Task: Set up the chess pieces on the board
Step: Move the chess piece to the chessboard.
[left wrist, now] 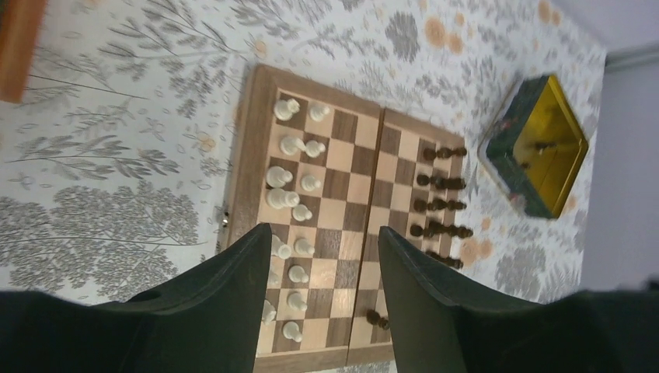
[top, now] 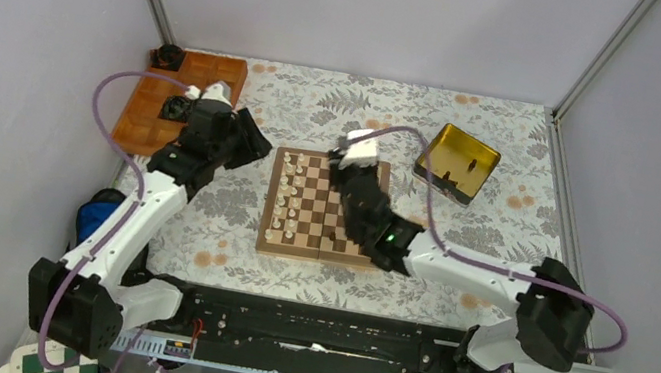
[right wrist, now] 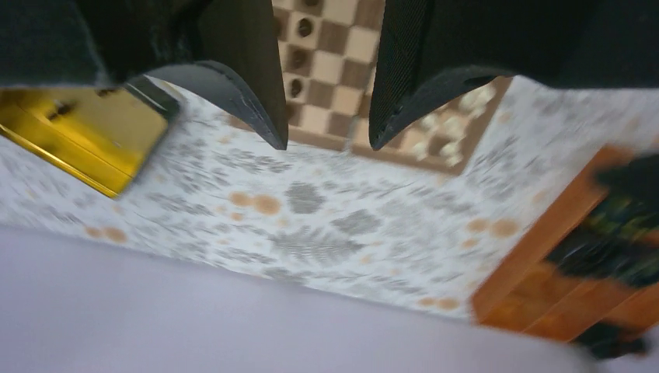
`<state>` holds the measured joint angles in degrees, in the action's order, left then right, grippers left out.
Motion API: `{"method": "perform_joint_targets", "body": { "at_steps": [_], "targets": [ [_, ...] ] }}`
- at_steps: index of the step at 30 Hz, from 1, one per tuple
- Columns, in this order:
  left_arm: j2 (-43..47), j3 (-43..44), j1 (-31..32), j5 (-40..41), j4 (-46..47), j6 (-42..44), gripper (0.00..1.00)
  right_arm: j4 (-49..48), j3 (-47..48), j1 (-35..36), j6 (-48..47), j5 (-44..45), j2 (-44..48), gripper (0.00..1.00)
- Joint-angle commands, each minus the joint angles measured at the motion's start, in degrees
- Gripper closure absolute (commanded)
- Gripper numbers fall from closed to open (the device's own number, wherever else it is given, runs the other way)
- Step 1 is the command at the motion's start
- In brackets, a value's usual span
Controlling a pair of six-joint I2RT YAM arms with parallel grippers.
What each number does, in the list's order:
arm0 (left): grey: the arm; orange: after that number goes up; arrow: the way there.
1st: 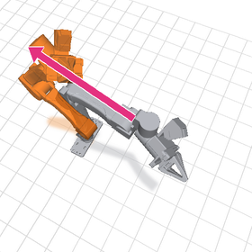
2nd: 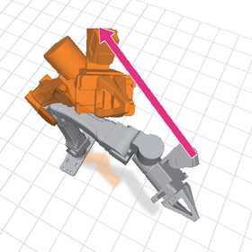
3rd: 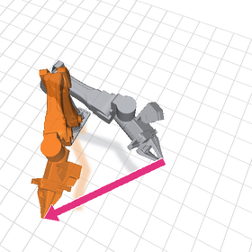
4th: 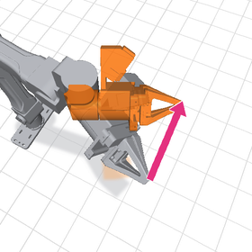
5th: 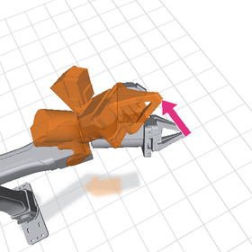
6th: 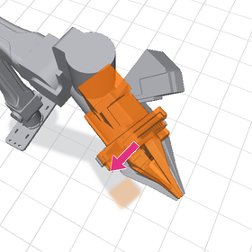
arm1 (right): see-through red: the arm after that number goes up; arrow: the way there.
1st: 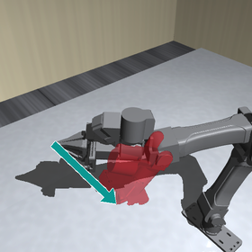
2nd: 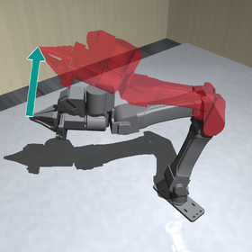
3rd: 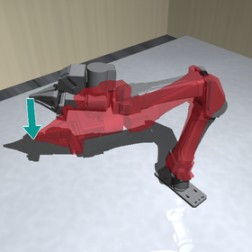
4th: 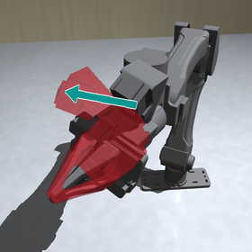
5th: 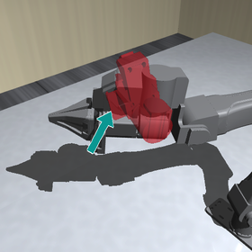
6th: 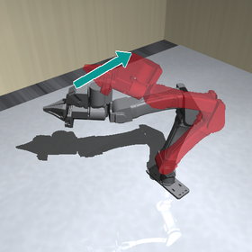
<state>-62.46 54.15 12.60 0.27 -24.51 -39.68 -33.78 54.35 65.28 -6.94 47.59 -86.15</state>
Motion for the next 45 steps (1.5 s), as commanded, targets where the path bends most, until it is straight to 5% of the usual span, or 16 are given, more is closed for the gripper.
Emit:
{"method": "perform_joint_targets", "body": {
  "at_steps": [1, 8, 15, 29, 38, 45],
  "targets": [
    [-4.17, 2.74, 4.47, -1.42, 1.58, 3.30, 0.40, 12.88, 5.49, -11.70, 11.17, 5.17, 4.40, 0.52],
    [-13.30, 6.71, 15.58, 1.84, 2.13, 6.88, 0.40, 24.83, 7.62, -32.90, 25.86, -1.36, 4.12, 0.54],
    [-20.13, 8.10, 23.03, 3.40, 3.56, 8.63, 0.42, 29.30, 8.23, -43.92, 33.70, -8.03, 0.03, 0.55],
    [-31.43, 12.91, 33.06, 6.43, 1.66, 10.36, 0.52, 28.29, 7.90, -48.26, 35.59, -11.75, -4.29, 0.57],
    [-33.51, 12.45, 34.58, 8.87, -0.85, 7.48, 0.66, 27.38, 6.68, -48.98, 34.99, -12.45, -3.96, 0.57],
    [-33.66, 12.39, 35.70, 10.05, -3.11, 6.22, 0.66, 27.01, 6.08, -49.11, 35.30, -13.36, -3.86, 0.57]
  ]
}}
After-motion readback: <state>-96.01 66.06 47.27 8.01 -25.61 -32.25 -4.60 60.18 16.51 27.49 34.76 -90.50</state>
